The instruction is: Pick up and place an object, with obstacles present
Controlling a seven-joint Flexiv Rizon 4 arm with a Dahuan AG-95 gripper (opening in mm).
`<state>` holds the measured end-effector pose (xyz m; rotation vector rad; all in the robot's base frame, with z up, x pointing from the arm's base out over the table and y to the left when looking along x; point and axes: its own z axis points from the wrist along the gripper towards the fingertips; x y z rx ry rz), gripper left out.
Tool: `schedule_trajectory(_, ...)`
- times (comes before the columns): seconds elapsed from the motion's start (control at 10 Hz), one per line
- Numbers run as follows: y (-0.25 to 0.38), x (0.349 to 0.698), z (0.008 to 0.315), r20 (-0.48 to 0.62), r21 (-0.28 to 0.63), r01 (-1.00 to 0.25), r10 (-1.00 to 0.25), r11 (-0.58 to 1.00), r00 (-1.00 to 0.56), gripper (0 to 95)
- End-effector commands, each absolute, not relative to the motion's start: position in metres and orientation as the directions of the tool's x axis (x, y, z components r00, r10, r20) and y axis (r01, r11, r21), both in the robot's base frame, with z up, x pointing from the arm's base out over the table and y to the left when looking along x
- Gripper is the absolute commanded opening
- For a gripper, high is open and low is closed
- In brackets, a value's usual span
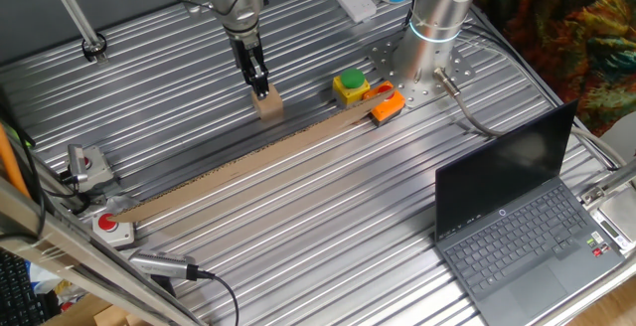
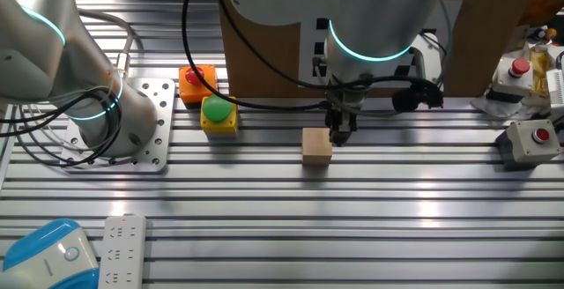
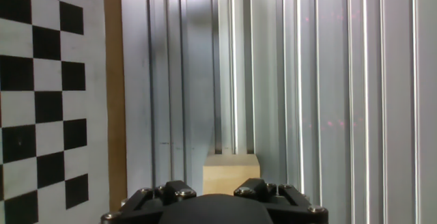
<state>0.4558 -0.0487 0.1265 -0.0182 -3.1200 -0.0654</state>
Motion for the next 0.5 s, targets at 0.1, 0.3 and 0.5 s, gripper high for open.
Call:
schedule_trajectory(0.1,-0.0486,0.4566,0.1260,0.020,0.042,0.013,0.012,0.999,-1.000,57.0)
schedule_trajectory(0.3,-0.0486,0.4566,0.1260,0.009,0.043,0.012,0.012,0.999,-1.000,57.0)
schedule_trajectory(0.5,-0.0489,0.4560,0.1245,0.003,0.042,0.015,0.014,0.999,-1.000,57.0)
